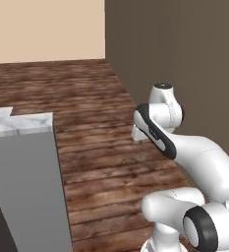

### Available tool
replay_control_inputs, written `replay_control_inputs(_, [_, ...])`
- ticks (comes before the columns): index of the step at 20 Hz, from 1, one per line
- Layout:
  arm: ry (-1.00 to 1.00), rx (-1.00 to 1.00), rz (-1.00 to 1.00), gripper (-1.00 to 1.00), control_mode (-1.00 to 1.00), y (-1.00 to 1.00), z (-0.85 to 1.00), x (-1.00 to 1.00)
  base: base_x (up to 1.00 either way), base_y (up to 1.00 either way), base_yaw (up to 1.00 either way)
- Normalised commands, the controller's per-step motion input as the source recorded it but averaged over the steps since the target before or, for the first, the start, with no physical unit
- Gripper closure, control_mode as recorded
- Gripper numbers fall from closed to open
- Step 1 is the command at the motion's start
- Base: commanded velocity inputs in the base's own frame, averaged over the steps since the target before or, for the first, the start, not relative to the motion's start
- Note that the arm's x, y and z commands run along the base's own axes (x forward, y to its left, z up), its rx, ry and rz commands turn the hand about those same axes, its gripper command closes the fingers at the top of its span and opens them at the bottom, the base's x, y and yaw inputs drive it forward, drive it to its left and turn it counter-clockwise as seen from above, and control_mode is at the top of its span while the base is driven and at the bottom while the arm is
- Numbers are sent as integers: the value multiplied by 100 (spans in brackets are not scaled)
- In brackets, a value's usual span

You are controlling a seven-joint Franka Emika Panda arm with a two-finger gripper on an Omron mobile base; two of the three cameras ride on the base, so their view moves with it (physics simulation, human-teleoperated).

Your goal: Take the chicken drumsticks from the pan and place one on each plate on the dining counter.

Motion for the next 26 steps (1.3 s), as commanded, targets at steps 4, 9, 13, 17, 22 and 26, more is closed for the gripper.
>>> replay_control_inputs(4, [0, 0, 0, -100, 100, 0, 0, 0, 100, 0, 0])
replay_control_inputs(9, [0, 0, 0, -100, 100, 0, 0, 0, 100, 0, 0])
replay_control_inputs(13, [0, 0, 0, -100, 100, 0, 0, 0, 100, 3, 1])
replay_control_inputs(17, [0, 0, 0, -100, 100, 0, 0, 0, 100, 10, 6])
replay_control_inputs(22, [0, 0, 0, -100, 100, 0, 0, 0, 100, 8, 25])
replay_control_inputs(26, [0, 0, 0, -100, 100, 0, 0, 0, 100, 5, 37])
